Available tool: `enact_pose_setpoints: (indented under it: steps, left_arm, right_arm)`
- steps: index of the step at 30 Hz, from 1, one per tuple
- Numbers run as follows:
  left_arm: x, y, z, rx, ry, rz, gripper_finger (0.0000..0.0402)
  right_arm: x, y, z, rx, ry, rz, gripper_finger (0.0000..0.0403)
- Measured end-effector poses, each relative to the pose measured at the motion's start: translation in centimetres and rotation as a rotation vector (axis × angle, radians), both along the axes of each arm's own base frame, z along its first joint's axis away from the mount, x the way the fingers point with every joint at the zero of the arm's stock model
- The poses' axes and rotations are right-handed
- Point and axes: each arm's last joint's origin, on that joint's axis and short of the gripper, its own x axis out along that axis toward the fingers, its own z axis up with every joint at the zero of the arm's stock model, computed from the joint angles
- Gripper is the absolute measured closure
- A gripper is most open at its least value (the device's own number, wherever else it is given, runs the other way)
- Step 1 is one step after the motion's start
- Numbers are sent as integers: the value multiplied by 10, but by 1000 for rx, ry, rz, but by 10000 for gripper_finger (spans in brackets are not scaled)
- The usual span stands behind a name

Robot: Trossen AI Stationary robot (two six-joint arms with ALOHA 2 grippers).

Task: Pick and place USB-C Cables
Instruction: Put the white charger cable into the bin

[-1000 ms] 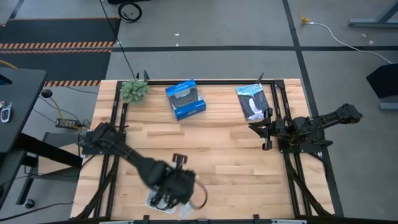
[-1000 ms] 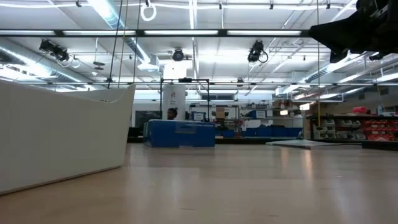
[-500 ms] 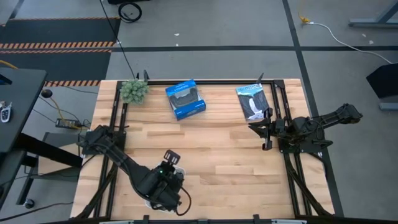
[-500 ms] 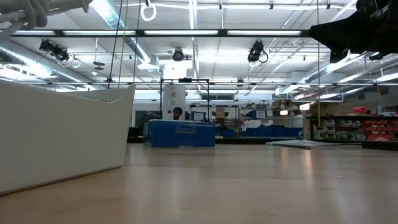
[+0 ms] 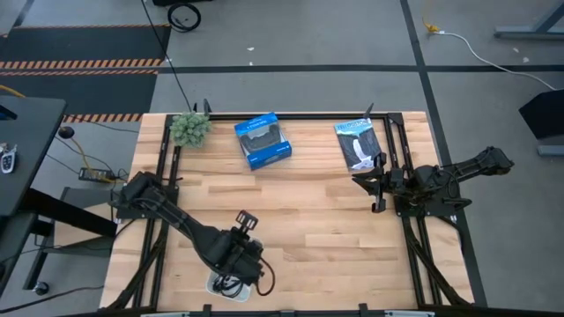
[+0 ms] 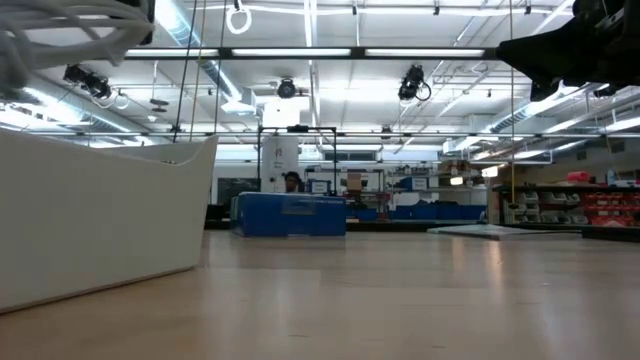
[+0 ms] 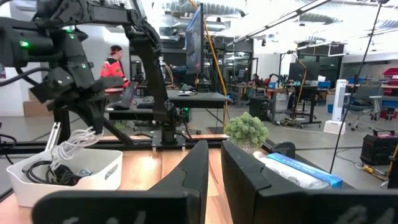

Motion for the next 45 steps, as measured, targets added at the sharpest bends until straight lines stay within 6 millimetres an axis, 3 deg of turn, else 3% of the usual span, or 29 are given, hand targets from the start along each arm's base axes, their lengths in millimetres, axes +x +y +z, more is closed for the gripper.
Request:
enact_pose_setpoints:
  steps: [7, 11, 18, 26, 33, 39, 45]
  left_arm:
    - [-6, 4, -13, -90, -85, 7, 388]
    - [-6, 6, -24, -138, -39, -6, 388]
    - [3, 11, -44, -240, -60, 45, 382]
    - [7, 12, -48, -283, -109, 158, 303]
    - [10, 11, -24, -303, -134, 206, 248]
    - [28, -3, -8, -496, -348, 285, 263]
    - [14, -18, -38, -479, -301, 264, 303]
  right_arm:
    - [0, 0, 0, 0, 0, 0, 353]
    - [0, 0, 0, 0, -1, 0, 353]
    - [0, 0, 0, 0, 0, 0, 353]
    - [0, 0, 0, 0, 0, 0, 353]
    - [0, 0, 0, 0, 0, 0, 353]
    - [0, 0, 0, 0, 0, 0, 353]
    - [0, 0, 0, 0, 0, 0, 353]
